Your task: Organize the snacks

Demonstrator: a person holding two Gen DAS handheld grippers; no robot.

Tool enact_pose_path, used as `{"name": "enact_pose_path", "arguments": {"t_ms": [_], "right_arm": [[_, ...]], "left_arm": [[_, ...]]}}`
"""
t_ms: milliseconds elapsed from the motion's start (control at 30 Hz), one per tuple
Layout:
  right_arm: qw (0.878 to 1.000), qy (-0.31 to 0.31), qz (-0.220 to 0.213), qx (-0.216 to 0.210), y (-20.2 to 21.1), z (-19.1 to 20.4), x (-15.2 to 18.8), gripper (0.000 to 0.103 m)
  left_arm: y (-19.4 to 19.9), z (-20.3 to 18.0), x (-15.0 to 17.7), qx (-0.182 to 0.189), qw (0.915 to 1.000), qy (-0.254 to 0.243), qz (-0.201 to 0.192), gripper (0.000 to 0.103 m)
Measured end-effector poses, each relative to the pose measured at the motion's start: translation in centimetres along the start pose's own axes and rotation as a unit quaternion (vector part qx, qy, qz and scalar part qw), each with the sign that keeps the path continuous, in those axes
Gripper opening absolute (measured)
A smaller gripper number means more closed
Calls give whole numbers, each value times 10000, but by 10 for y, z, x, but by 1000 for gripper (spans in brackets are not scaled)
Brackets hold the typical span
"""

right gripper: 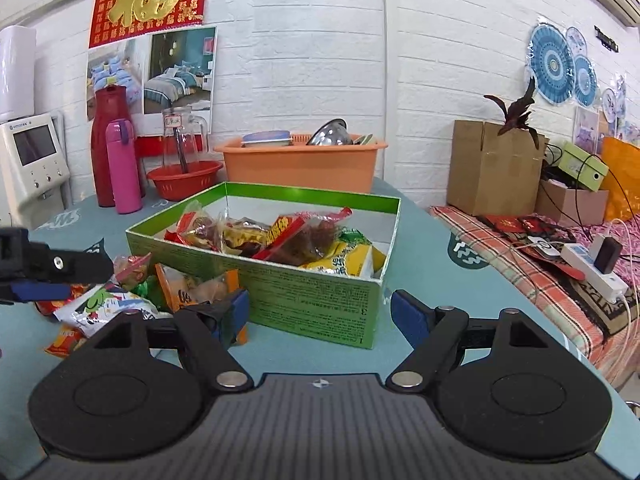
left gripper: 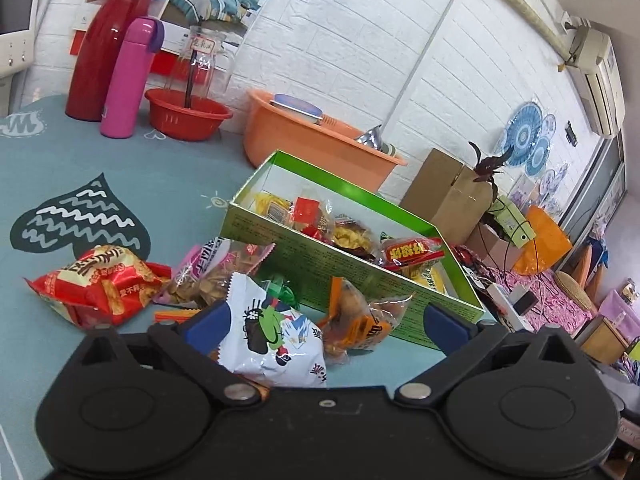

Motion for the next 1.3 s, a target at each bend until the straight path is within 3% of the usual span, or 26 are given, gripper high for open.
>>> {"name": "enact_pose_path", "arguments": {"t_ms": [1300], "right_arm": [[9998,48,177,-88,7,17,9,103]], "left_arm": [[3,-2,-1,-36,10000,-1,-76,103]]}}
Point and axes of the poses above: each gripper's, at about its wrist camera, not at the fingertips, and y roughly against the way its jaws point, z to its left, x to its underside, the point moved 5 cm from there along -y, roughly the way its jaws point, and after that the axes turned 13 degrees about -z, right-handed, at the moved point
